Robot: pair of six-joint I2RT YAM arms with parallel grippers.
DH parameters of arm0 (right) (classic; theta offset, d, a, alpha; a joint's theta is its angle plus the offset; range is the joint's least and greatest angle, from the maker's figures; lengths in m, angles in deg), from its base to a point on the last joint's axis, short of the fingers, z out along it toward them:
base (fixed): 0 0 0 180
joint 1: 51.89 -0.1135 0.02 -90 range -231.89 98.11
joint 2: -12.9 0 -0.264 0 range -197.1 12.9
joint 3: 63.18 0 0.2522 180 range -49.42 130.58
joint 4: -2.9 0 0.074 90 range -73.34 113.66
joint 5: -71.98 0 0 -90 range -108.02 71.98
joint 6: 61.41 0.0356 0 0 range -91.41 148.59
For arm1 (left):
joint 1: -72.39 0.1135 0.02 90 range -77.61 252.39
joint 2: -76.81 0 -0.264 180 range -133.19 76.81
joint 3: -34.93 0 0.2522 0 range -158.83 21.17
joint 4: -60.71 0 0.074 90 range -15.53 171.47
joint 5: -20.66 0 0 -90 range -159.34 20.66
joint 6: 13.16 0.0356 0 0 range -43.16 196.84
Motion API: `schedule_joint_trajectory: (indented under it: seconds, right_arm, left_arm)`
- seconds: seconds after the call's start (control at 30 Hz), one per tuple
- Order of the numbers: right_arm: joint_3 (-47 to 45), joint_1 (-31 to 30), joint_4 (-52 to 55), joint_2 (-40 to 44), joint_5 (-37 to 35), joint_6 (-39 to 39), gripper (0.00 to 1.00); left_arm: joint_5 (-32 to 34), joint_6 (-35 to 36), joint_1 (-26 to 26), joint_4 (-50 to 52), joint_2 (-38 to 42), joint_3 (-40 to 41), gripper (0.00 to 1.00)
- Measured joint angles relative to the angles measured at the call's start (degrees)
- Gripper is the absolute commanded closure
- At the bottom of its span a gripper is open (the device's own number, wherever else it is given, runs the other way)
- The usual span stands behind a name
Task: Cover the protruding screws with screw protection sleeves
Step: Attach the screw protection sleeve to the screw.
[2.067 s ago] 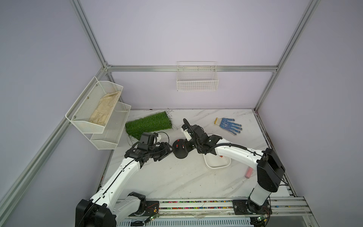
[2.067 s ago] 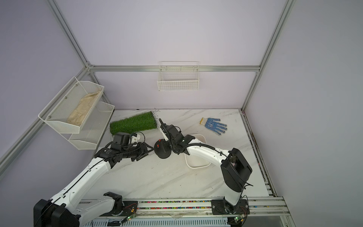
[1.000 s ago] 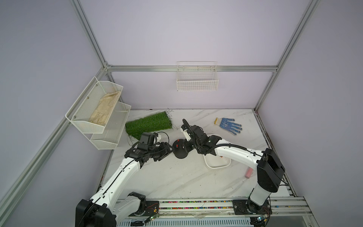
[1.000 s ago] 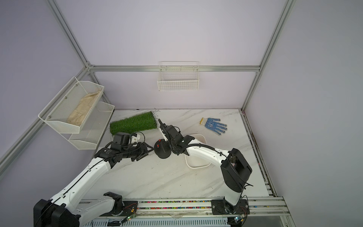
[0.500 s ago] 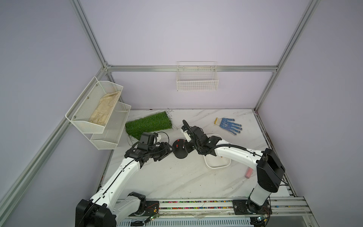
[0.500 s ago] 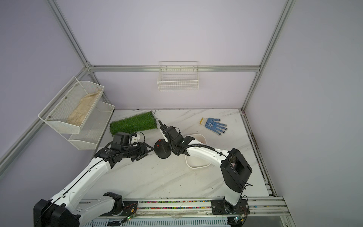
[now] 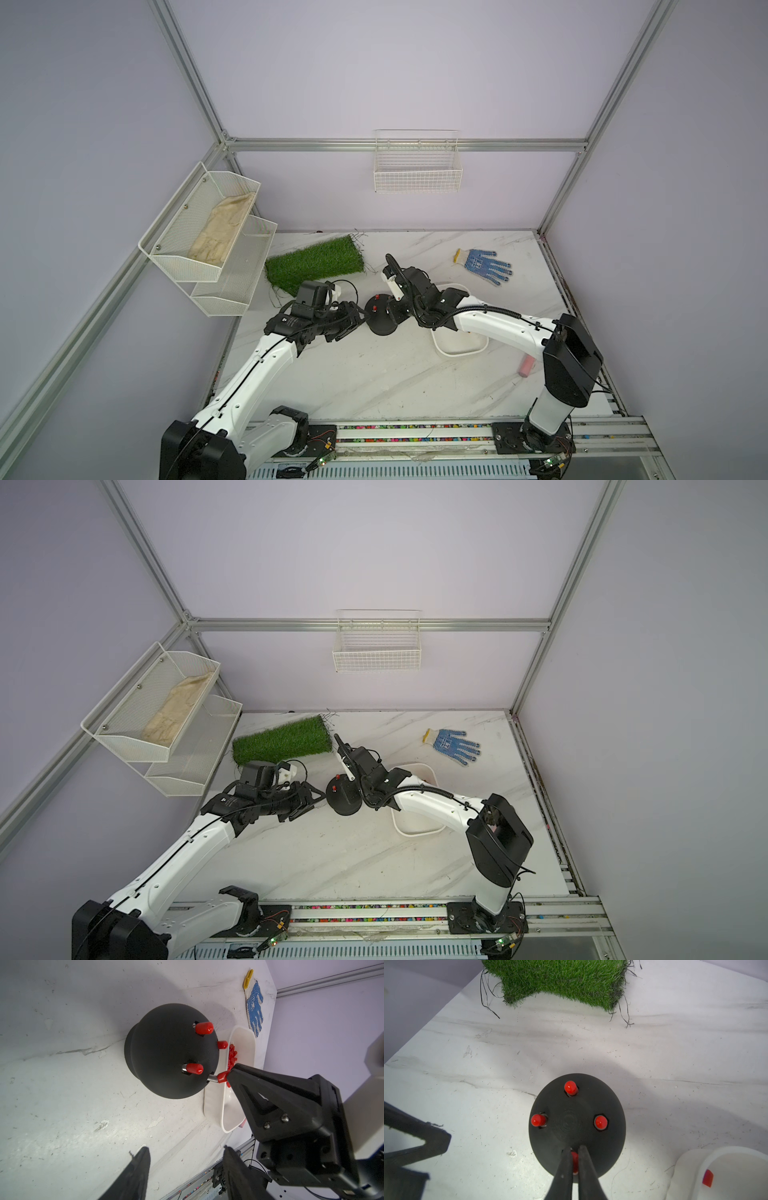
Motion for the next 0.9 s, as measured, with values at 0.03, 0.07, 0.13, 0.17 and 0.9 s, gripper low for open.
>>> schedule_joint_trajectory:
  seconds: [0.03, 0.07, 0.13, 0.17, 0.9]
  right_arm:
    - [0.0, -0.1, 0.0, 0.0, 0.0, 0.0, 0.89]
    - [0.0, -0.2, 0.0, 0.0, -0.1, 0.0, 0.89]
    - [0.0, -0.3, 0.0, 0.0, -0.2, -0.2, 0.89]
    - [0.0, -0.4, 0.0, 0.0, -0.4, -0.3, 0.89]
    - [0.0, -2.1, 0.0, 0.0, -2.9, -2.8, 0.86]
  left_arm:
    - [0.0, 0.0, 0.0, 0.0, 0.0, 0.0, 0.43]
    - [0.0, 0.0, 0.0, -0.1, 0.0, 0.0, 0.43]
    - [0.0, 0.0, 0.0, -0.1, 0.0, 0.0, 0.43]
    - [0.0, 0.0, 0.0, -0.1, 0.0, 0.0, 0.43]
    - [-0.2, 0.0, 0.0, -0.1, 0.0, 0.0, 0.43]
